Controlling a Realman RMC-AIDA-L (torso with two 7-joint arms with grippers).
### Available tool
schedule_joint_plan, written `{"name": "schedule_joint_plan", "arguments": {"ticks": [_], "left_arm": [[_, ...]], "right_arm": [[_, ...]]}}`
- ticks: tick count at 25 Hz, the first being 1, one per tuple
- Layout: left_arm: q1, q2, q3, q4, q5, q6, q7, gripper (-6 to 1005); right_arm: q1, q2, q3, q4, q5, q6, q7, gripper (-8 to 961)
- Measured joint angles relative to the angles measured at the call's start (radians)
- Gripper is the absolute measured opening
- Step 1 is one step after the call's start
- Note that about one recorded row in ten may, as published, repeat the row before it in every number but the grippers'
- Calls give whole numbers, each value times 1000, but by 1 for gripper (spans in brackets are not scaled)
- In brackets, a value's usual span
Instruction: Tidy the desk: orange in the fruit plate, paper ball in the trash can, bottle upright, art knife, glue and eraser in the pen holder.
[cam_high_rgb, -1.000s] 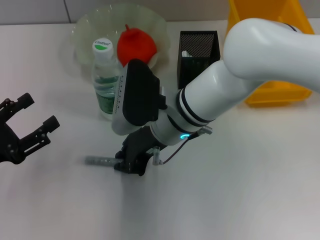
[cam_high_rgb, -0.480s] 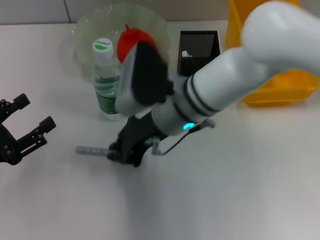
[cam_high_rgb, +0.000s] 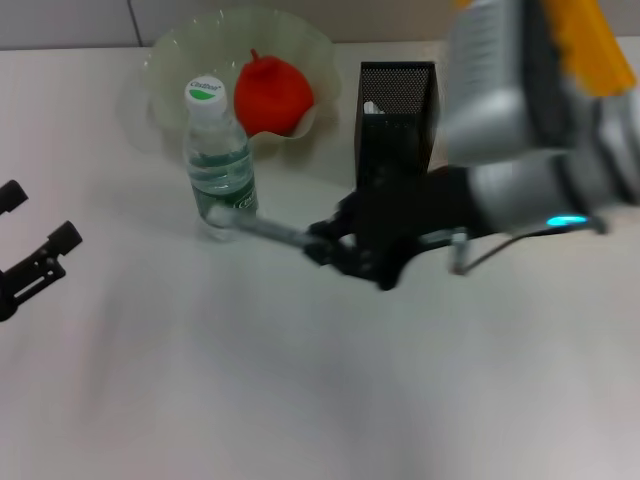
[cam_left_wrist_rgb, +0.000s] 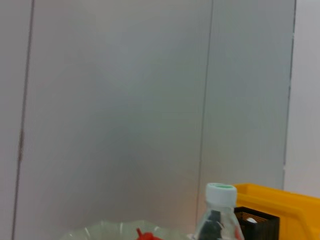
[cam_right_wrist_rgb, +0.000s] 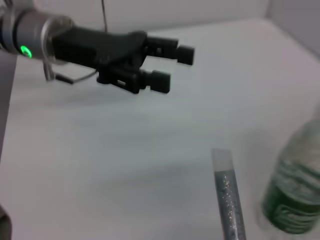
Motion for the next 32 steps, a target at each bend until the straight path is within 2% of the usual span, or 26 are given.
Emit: {"name": "schedule_joint_plan", "arguments": {"ticks": [3,4,6,7,8,11,15,16,17,18,21,22,26,27,32], "left_arm": [[-2,-2,-24,0,0,0,-5,835],[-3,-2,-34,0,0,-1,-8,835],[-5,-3,-44,0,-1,-1,-10,835],[-6,-3,-46,0,0,0,-11,835],[-9,-4,-48,0,-1,-1,-13,835],[-16,-4,-48,0,-1,-1,-22,835],[-30,-4,-58,-1,-1,-4,-39,835],[-30,-4,-58,-1,-1,-4,-39,835],[-37,-4,-59,-7,-1,-5,-58,835],[-39,-4,-59,-9,-1,-5,-64,835],[-41,-4,-59,-10,-1,-6,-70,835],[-41,-4,-59,-10,-1,-6,-70,835],[-51,-4,-59,-11,-1,-29,-50,834],[-55,-5,-59,-13,-1,-40,-33,834],[-55,-5,-59,-13,-1,-40,-33,834]], "right_arm": [[-142,2,105,-119,96,-43,-94,141],[-142,2,105,-119,96,-43,-94,141],[-198,2,184,-127,187,-44,-163,140],[-225,3,265,-84,293,-36,-243,139],[-225,3,265,-84,293,-36,-243,139],[-224,-2,383,73,494,-18,-418,139],[-148,-4,524,364,684,-18,-695,139],[-119,-5,553,443,721,-22,-770,139],[-53,-10,607,580,751,-25,-874,139],[-53,-10,607,580,751,-25,-874,139],[49,-29,672,753,719,0,-915,139],[105,-47,689,835,693,31,-905,139],[160,-58,685,897,664,88,-871,139],[190,-58,684,924,635,117,-856,139],[253,-59,684,1006,603,152,-844,139]]}}
